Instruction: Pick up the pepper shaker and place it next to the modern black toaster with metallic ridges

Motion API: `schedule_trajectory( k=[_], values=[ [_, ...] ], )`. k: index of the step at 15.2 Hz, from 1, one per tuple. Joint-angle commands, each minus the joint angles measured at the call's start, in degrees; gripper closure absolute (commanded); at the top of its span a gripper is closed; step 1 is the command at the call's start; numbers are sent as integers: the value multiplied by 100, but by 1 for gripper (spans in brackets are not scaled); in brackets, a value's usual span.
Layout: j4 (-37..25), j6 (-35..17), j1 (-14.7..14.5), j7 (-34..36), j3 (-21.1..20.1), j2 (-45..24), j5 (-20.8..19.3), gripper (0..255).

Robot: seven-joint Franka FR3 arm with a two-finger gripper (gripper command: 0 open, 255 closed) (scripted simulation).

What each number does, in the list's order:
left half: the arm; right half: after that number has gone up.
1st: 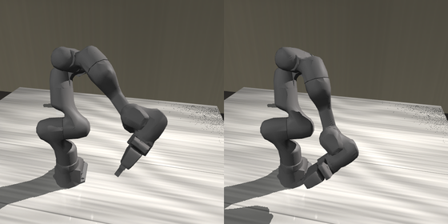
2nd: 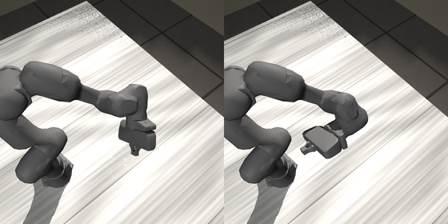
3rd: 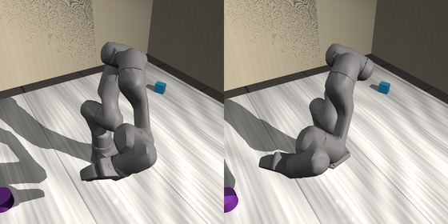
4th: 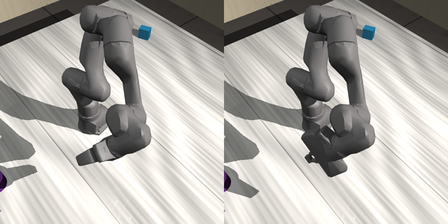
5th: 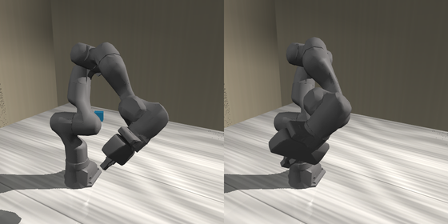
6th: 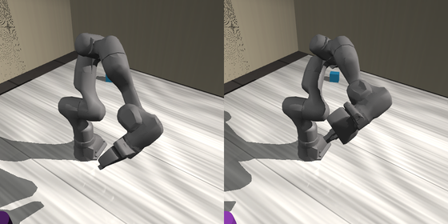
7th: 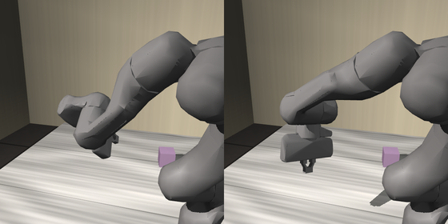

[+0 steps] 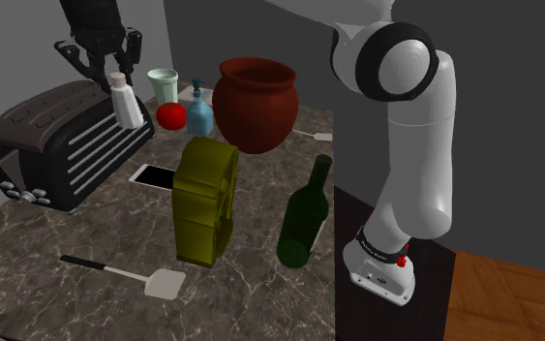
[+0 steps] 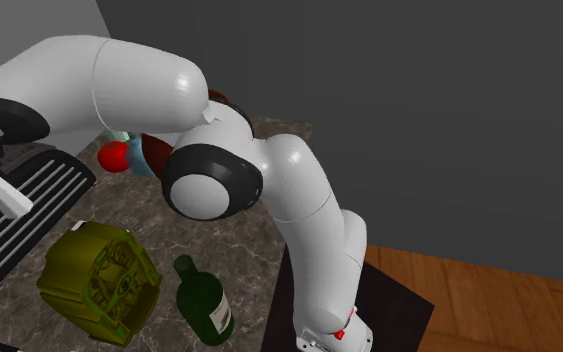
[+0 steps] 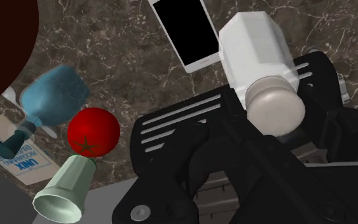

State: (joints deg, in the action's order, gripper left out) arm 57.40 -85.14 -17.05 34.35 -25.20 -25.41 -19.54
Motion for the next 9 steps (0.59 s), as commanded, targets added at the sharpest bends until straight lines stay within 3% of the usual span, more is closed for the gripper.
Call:
schedule_trajectory(
  k=[1,9],
  values=[
    [312,-216,76,29,-10,100,44,255],
    [1388,-999,296,130,-23,393,163,255]
  ],
)
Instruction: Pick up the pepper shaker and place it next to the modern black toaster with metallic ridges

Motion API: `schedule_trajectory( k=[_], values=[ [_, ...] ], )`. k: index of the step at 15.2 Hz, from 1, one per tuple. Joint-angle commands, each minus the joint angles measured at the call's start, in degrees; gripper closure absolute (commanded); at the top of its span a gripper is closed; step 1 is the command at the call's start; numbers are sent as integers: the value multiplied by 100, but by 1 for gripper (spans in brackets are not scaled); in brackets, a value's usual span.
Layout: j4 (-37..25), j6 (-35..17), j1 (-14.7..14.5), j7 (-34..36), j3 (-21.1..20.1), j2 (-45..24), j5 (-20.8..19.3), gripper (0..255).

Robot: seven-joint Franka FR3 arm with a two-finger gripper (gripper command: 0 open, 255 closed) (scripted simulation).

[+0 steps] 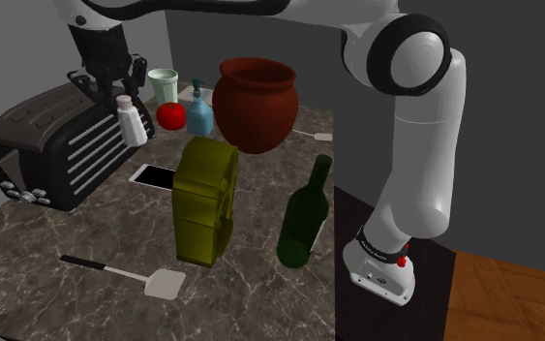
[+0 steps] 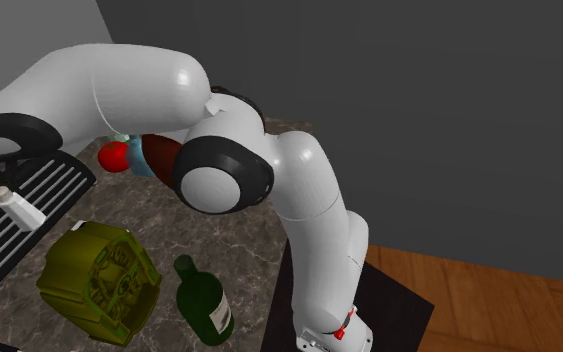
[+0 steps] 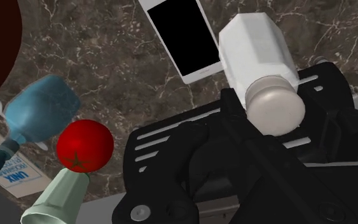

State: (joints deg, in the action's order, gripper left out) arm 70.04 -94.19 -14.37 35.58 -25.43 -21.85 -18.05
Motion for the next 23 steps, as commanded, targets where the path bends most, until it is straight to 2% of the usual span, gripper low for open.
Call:
schedule_trajectory(
  k=[1,11,23],
  values=[
    [237,-182,47,18,0,60,22,255],
    [1178,-1000,177,142,16,177,40,255],
    [1996,-1866,237,323,63,103,-61,255]
  ],
)
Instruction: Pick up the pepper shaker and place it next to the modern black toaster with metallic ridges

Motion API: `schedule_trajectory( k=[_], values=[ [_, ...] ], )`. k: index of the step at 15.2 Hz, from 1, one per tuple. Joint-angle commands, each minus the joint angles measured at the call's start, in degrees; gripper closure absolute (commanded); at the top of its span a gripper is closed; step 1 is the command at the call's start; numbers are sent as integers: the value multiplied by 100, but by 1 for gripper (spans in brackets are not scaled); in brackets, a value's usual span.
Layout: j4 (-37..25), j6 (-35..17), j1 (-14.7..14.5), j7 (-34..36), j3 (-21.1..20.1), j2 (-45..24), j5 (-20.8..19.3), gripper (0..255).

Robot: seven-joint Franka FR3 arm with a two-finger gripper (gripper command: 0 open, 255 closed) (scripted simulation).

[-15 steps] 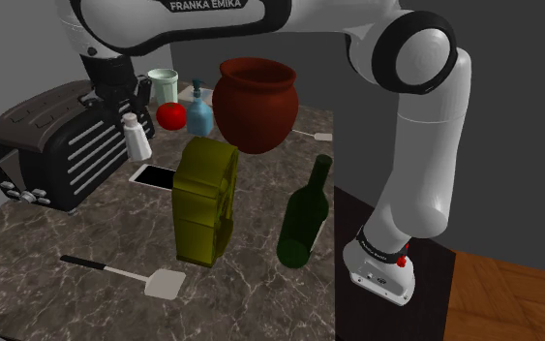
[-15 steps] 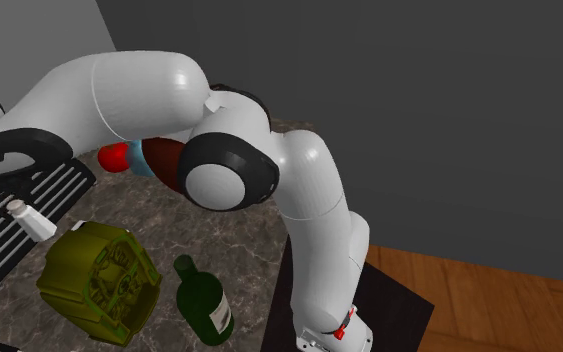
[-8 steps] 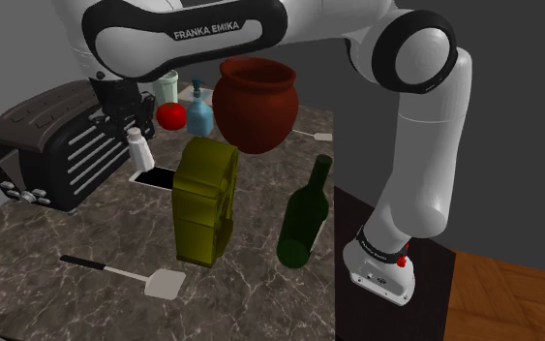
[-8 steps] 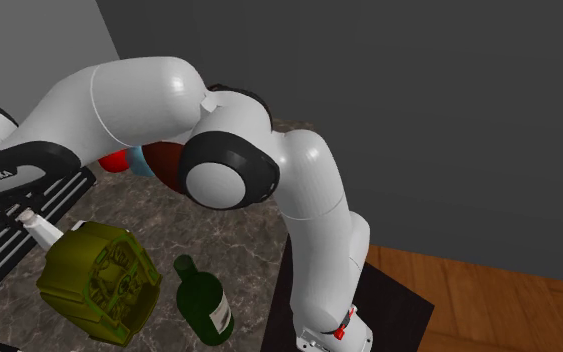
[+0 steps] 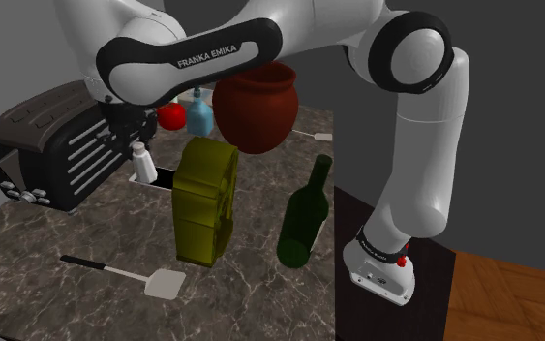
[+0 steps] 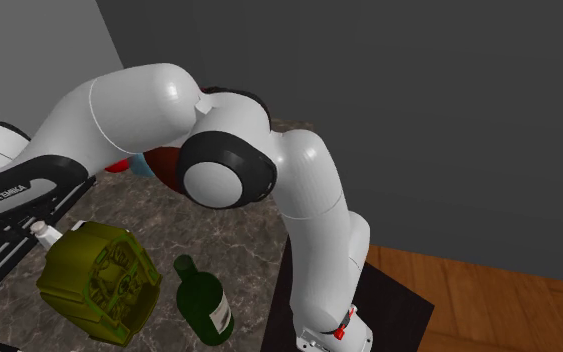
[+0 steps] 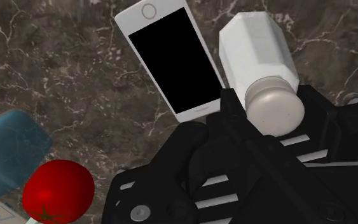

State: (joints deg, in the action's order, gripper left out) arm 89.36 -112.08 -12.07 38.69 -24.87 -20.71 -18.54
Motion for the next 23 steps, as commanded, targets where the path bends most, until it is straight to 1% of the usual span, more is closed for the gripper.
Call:
schedule_trajectory(
  k=[1,15,23],
  values=[
    [121,-145,8,30,12,-26,-25,255],
    [761,-1077,-17,316,129,-375,-301,255],
    [761,-1077,-18,316,129,-375,-301,255]
  ],
)
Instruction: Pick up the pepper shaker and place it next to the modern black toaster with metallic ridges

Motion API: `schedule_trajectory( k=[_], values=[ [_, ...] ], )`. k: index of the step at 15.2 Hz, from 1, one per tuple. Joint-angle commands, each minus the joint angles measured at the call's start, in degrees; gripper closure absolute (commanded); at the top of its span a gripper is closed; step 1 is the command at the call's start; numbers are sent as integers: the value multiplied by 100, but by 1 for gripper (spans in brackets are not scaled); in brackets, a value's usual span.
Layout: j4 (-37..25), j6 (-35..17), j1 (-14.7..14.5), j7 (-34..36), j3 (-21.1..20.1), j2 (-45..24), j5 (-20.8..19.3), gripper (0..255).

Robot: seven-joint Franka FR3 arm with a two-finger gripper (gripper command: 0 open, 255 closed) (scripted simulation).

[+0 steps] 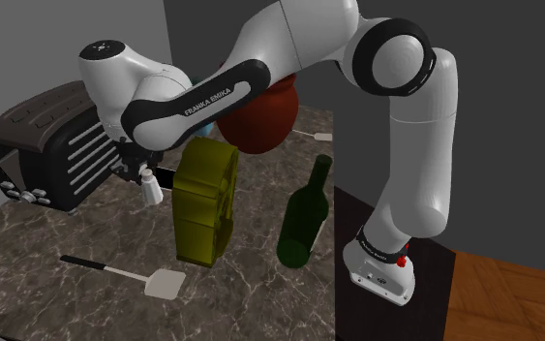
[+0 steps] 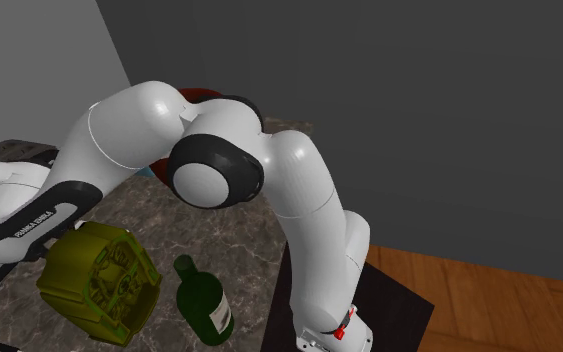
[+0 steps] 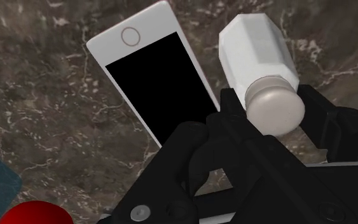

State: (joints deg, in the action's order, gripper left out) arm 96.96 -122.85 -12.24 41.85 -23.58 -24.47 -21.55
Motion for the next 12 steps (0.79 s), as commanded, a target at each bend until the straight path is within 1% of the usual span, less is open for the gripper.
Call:
schedule_trajectory(
  k=[1,6,10,12],
  values=[
    [0,-1,0,0,0,0,0,0],
    [0,-1,0,0,0,0,0,0],
    [-251,550,6,-127,-110,332,207,0],
    [-250,550,6,-127,-110,333,207,0]
  ],
)
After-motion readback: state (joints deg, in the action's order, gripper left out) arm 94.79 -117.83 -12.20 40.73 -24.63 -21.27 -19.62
